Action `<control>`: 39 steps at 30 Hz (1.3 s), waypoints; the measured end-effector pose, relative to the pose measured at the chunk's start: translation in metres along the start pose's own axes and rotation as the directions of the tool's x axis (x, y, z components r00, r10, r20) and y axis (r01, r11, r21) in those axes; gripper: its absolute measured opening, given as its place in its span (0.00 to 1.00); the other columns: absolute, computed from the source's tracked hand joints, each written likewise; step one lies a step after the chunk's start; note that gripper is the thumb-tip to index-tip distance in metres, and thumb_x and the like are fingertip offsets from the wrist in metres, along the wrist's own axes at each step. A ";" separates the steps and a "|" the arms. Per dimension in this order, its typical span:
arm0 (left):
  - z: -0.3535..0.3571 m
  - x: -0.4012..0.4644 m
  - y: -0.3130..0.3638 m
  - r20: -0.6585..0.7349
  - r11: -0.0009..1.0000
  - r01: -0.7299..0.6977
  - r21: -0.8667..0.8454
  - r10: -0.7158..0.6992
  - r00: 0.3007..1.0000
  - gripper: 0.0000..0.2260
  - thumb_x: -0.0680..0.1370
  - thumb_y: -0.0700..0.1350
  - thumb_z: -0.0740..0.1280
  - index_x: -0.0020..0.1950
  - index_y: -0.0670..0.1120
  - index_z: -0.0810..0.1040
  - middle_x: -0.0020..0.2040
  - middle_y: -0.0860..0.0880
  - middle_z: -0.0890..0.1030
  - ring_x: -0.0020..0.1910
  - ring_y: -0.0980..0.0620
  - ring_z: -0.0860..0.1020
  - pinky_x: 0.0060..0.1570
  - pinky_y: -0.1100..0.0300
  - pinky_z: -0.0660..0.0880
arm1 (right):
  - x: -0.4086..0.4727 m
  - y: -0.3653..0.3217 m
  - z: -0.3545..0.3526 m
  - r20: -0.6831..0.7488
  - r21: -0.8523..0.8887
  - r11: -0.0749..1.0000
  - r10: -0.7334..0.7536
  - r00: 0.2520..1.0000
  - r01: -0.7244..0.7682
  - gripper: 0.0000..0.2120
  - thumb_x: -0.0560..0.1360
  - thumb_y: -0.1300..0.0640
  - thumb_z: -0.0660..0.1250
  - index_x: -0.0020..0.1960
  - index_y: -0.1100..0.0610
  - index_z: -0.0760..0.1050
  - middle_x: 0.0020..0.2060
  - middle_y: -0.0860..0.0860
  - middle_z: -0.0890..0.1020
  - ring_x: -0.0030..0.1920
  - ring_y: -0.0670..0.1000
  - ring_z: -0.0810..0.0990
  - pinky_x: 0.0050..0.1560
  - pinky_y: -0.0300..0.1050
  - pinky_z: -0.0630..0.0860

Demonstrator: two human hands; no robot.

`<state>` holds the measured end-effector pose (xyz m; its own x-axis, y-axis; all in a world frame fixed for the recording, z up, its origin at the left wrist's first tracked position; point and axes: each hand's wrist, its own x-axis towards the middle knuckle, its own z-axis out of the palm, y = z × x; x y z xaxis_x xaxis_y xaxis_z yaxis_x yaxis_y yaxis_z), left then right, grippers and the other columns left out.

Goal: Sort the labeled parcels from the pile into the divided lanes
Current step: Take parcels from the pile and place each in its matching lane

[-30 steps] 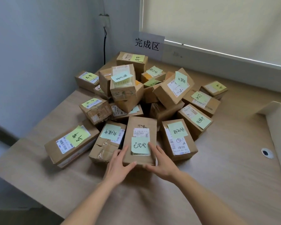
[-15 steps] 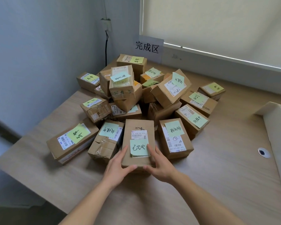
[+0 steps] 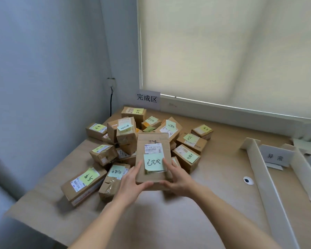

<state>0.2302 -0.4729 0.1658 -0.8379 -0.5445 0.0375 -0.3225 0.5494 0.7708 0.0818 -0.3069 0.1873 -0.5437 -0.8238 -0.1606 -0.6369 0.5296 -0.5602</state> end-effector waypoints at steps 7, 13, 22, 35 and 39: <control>-0.066 -0.044 0.132 -0.053 0.967 -0.254 -0.013 0.253 0.966 0.41 0.72 0.57 0.75 0.80 0.52 0.59 0.73 0.50 0.71 0.68 0.51 0.70 0.64 0.56 0.70 | -0.106 -0.070 -0.110 -0.213 0.007 0.999 0.049 0.976 -0.049 0.45 0.76 0.44 0.71 0.83 0.47 0.47 0.82 0.54 0.49 0.82 0.54 0.49 0.80 0.54 0.54; -0.092 -0.094 0.246 -0.038 0.896 -0.443 0.023 0.443 0.896 0.43 0.72 0.59 0.74 0.81 0.51 0.57 0.75 0.46 0.69 0.71 0.47 0.69 0.68 0.49 0.70 | -0.230 -0.126 -0.193 -0.366 -0.027 0.993 0.099 0.925 -0.117 0.43 0.78 0.53 0.72 0.84 0.51 0.48 0.81 0.51 0.54 0.79 0.54 0.58 0.79 0.47 0.57; -0.043 -0.177 0.413 0.024 0.729 -0.679 -0.090 0.683 0.730 0.42 0.72 0.57 0.75 0.80 0.51 0.59 0.70 0.44 0.75 0.64 0.46 0.76 0.64 0.52 0.74 | -0.420 -0.110 -0.279 -0.566 -0.018 0.947 0.255 0.784 -0.320 0.45 0.77 0.49 0.72 0.83 0.47 0.47 0.81 0.55 0.56 0.80 0.55 0.57 0.80 0.52 0.56; 0.183 -0.339 0.660 0.132 0.454 -0.814 -0.363 0.890 0.437 0.33 0.71 0.55 0.73 0.74 0.63 0.63 0.61 0.50 0.79 0.55 0.50 0.78 0.51 0.52 0.80 | -0.755 0.002 -0.357 -0.728 0.075 0.756 0.487 0.482 -0.650 0.41 0.80 0.49 0.70 0.83 0.44 0.47 0.82 0.59 0.53 0.80 0.61 0.57 0.78 0.57 0.58; 0.258 -0.388 0.722 0.159 0.417 -0.802 -0.427 0.908 0.388 0.35 0.69 0.60 0.72 0.74 0.61 0.63 0.61 0.51 0.79 0.56 0.51 0.78 0.52 0.53 0.79 | -0.846 0.044 -0.376 -0.749 0.096 0.694 0.523 0.408 -0.714 0.41 0.79 0.47 0.70 0.83 0.43 0.47 0.81 0.60 0.53 0.80 0.60 0.56 0.79 0.55 0.57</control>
<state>0.2086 0.2984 0.5441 -0.6878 0.3888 0.6130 0.7255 0.3956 0.5632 0.3081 0.4900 0.6040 -0.9639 0.0921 0.2499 -0.0018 0.9361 -0.3517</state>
